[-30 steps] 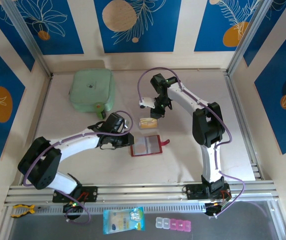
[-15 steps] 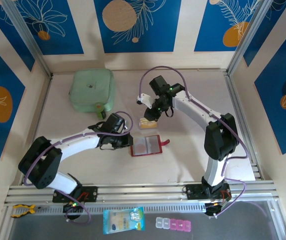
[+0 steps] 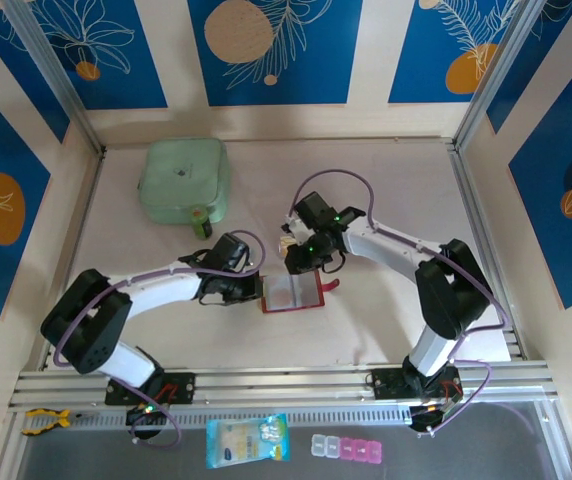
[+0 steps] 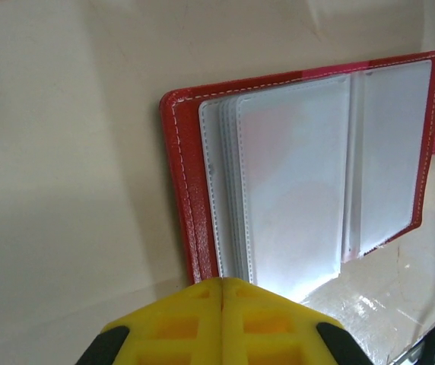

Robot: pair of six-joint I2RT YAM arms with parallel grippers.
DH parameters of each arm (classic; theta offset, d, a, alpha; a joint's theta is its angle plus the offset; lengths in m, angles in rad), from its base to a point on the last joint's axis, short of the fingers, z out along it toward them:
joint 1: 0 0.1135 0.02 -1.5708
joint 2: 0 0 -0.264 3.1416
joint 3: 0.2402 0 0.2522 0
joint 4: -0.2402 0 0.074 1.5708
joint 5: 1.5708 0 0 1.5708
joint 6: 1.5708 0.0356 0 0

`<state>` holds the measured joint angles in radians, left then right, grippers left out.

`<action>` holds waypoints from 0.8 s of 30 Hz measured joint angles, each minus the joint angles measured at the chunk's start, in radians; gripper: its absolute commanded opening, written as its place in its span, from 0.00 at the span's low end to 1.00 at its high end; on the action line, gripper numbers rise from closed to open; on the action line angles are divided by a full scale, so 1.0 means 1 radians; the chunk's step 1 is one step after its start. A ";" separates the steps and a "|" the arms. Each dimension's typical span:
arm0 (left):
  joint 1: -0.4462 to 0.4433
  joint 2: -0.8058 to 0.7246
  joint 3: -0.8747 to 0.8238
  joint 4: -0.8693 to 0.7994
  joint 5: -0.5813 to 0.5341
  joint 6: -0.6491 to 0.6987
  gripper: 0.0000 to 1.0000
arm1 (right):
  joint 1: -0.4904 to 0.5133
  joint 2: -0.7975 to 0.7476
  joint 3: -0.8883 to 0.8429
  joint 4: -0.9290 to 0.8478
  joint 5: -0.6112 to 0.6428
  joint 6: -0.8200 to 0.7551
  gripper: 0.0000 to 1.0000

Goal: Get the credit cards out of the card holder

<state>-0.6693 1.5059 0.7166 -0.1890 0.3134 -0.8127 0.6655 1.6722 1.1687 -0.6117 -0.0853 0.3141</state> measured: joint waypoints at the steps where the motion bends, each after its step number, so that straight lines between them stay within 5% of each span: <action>1: 0.000 0.009 0.000 0.006 0.001 0.000 0.06 | 0.000 -0.014 -0.018 0.010 0.002 0.025 0.13; 13: 0.000 0.076 0.005 0.028 0.012 -0.001 0.04 | -0.016 -0.091 -0.137 0.087 -0.006 0.202 0.13; 24: 0.000 0.089 0.019 0.023 0.011 0.003 0.04 | -0.042 -0.094 -0.252 0.235 -0.190 0.356 0.22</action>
<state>-0.6693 1.5944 0.7353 -0.1658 0.3244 -0.8101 0.6235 1.5784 0.9165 -0.3763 -0.2756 0.6701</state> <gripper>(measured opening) 0.060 0.201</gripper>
